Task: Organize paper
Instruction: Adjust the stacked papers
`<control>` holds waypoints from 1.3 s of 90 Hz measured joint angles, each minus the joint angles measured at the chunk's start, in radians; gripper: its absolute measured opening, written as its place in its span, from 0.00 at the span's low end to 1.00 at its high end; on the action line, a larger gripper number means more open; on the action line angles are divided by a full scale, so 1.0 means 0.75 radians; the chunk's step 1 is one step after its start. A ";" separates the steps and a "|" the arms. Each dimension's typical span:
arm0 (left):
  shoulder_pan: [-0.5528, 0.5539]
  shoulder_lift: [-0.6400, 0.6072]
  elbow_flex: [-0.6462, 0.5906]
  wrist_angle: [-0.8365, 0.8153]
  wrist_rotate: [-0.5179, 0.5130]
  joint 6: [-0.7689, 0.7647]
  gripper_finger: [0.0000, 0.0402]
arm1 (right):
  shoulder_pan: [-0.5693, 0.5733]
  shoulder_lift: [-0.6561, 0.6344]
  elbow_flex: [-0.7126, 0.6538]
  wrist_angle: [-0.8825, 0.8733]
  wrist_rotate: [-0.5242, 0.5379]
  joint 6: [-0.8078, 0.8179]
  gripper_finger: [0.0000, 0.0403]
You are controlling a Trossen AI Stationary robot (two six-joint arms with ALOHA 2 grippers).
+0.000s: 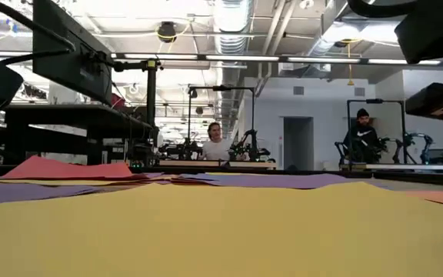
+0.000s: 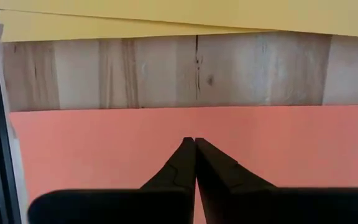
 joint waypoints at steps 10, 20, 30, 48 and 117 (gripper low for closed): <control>0.027 -0.001 0.000 -0.043 0.020 0.065 0.00 | 0.000 0.000 0.000 0.000 -0.001 0.001 0.00; 0.061 0.000 0.000 -0.078 0.026 0.153 0.00 | 0.000 0.000 0.001 0.000 -0.001 0.001 0.00; 0.099 0.000 0.001 -0.120 0.026 0.275 0.00 | 0.000 0.000 0.001 0.000 -0.001 0.001 0.00; 0.146 0.000 0.001 -0.142 -0.001 0.560 0.00 | 0.000 0.000 0.001 0.003 -0.001 0.001 0.00; 0.208 -0.026 0.082 -0.240 -0.040 0.858 0.00 | -0.008 0.001 0.001 0.033 0.000 0.013 0.00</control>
